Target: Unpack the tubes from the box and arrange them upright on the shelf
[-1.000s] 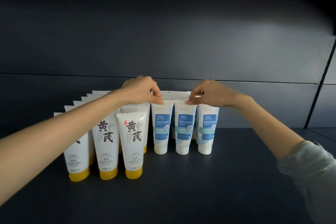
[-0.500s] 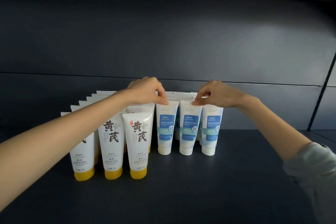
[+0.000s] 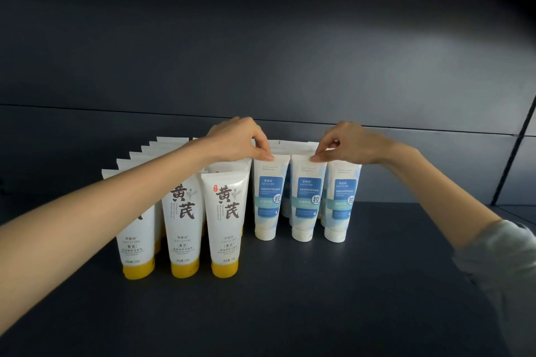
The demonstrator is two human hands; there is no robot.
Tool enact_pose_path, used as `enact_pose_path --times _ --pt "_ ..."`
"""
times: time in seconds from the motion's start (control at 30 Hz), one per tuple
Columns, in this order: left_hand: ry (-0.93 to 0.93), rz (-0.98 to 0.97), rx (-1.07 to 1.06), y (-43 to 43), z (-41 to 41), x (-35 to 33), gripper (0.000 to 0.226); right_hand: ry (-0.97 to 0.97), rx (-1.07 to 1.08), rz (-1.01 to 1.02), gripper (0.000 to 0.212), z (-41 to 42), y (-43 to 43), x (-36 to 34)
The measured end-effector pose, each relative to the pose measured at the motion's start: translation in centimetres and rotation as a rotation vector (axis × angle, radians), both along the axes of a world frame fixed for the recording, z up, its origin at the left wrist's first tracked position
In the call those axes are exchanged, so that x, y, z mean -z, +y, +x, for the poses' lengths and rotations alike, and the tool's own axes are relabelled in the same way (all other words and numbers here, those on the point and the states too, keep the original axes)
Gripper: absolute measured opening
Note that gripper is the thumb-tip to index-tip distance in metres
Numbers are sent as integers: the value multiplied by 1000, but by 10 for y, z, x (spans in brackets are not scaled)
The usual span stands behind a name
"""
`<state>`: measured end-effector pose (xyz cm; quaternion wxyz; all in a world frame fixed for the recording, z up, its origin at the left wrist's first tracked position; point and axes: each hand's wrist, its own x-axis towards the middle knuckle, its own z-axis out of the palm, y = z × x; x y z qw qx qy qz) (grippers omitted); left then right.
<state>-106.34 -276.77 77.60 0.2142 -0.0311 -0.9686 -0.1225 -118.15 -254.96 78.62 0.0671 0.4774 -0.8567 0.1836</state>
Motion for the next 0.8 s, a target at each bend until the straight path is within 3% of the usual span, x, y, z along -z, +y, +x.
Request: enact_pose_path --times 0.23,0.4,0.53,0.67,0.8 --pt "-16 10 -7 -1 5 -3 12 -61 40 -53 21 3 2 1" --pt "69 -9 -84 -10 19 -13 11 146 113 -207 23 10 -12 -2" --pt "198 -109 -182 -22 38 -15 16 321 179 -187 24 24 -28 3" --pt "278 -288 -301 -32 65 -13 30 369 201 -137 32 43 -40 7" --pt "238 -459 -417 -45 95 -5 38 426 255 -1 48 66 -47 11"
